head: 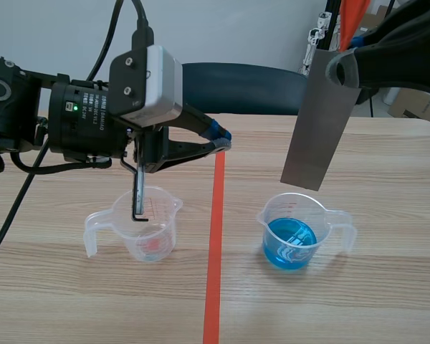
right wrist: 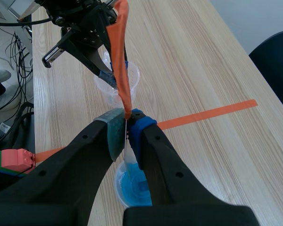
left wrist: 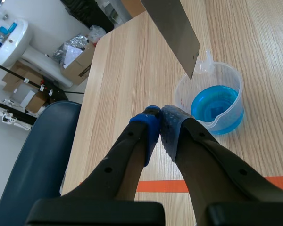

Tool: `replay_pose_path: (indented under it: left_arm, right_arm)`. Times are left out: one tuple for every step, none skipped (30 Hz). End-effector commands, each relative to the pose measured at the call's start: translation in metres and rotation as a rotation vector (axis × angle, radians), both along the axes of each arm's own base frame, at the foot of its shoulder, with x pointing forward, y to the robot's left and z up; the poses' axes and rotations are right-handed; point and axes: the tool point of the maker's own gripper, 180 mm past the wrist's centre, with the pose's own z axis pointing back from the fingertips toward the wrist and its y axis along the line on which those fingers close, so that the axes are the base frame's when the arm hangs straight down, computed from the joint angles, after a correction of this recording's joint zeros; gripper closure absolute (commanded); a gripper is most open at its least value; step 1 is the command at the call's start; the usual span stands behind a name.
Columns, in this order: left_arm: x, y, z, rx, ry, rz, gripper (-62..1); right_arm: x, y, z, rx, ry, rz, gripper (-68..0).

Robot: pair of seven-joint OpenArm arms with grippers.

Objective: Do the redox reaction experiment. move the plate over the blue solution

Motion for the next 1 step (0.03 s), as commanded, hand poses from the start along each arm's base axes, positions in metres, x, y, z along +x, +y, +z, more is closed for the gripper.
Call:
replay_pose_path:
  left_arm:
    - [-0.0011,-0.0031,0.0075,-0.025,-0.006,-0.011,-3.6]
  right_arm:
    - [0.0044,0.0000,0.0154,0.030,-0.034,-0.002,-0.4]
